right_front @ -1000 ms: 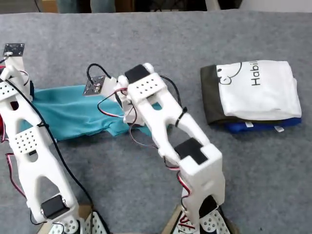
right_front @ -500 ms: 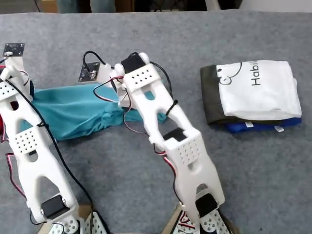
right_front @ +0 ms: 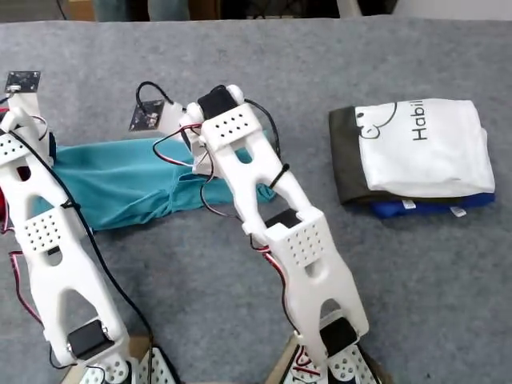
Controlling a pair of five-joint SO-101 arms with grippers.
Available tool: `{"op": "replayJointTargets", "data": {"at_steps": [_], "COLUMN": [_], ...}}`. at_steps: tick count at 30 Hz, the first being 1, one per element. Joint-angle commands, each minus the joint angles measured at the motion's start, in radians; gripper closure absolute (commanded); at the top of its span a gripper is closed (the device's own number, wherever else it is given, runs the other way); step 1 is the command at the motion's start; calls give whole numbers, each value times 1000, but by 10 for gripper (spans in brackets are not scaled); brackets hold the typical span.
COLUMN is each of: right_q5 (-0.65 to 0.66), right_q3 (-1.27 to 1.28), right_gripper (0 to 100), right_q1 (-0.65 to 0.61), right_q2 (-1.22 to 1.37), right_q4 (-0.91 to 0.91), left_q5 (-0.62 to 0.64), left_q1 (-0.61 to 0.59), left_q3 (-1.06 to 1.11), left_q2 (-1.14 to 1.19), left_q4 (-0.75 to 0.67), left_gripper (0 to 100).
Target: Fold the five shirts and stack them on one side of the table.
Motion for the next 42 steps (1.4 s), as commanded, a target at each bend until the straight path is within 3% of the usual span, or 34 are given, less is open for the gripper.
{"op": "replayJointTargets", "data": {"at_steps": [1, 3, 6, 13, 21, 29, 33, 42], "right_q5": [-68, -91, -153, -239, -239, -236, -238, -238], "right_q3": [-51, -51, -44, 73, 157, 36, -30, -444], "right_gripper": [721, 792, 983, 980, 980, 980, 980, 980], "right_q1": [14, 2, -21, -103, -87, -84, -80, -60], "right_q2": [-94, -119, -157, -176, -79, 73, 151, 159], "right_q4": [12, 58, 129, 112, -247, -393, -356, -14], "left_q5": [-11, -11, -11, -11, -11, -11, -11, -8], "left_q1": [2, 2, 1, 1, 1, 1, 1, 2], "left_q3": [2, 2, 2, 2, 2, 2, 2, 2], "left_q2": [2, 2, 2, 2, 2, 2, 2, 2], "left_q4": [18, 18, 18, 18, 18, 17, 17, 14], "left_gripper": [968, 968, 968, 968, 968, 968, 968, 966]}}
